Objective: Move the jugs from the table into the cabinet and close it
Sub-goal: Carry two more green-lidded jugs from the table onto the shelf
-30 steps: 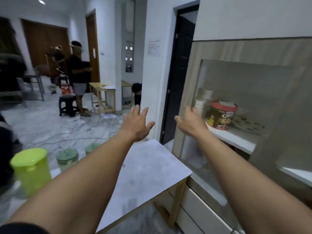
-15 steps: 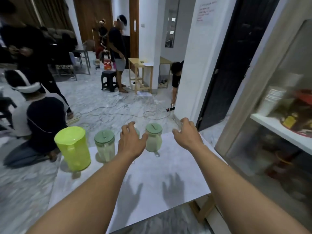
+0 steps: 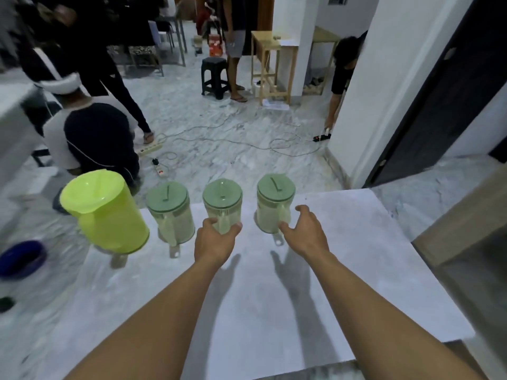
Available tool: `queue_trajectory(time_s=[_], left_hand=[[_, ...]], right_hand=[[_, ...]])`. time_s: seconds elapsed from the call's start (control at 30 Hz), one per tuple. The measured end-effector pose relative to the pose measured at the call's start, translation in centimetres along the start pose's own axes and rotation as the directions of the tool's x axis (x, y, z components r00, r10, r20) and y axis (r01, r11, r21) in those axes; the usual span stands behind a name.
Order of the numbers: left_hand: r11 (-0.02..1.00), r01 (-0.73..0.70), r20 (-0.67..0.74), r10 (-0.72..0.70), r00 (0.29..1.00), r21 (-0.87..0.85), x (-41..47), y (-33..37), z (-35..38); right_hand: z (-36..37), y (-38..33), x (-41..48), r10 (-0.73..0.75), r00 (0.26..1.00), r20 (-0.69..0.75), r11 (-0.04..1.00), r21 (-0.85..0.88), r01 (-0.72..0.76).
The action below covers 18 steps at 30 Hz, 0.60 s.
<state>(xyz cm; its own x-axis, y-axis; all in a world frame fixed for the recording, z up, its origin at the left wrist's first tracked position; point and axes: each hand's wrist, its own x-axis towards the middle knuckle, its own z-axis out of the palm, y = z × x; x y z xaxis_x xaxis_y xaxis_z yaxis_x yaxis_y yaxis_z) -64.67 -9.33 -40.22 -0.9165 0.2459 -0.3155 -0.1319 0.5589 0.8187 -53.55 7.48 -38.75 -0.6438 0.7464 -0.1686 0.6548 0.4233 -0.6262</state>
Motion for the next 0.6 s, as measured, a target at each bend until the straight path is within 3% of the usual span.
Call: queue_trajectory(time_s=[0.3,0.6], left_hand=[[0.983,0.028,-0.062,-0.039,0.997,-0.180,3.3,-1.7,3.2],[0.981,-0.015,-0.142,-0.013,0.990,-0.194,5.2,-2.2,4.1]], right_hand=[[4.8,1.3,4.2,0.095,0.995,-0.034,0.904,0.422,-0.072],[7.1,1.1,5.6,0.118,0.992,-0.048,0.842,0.534,-0.074]])
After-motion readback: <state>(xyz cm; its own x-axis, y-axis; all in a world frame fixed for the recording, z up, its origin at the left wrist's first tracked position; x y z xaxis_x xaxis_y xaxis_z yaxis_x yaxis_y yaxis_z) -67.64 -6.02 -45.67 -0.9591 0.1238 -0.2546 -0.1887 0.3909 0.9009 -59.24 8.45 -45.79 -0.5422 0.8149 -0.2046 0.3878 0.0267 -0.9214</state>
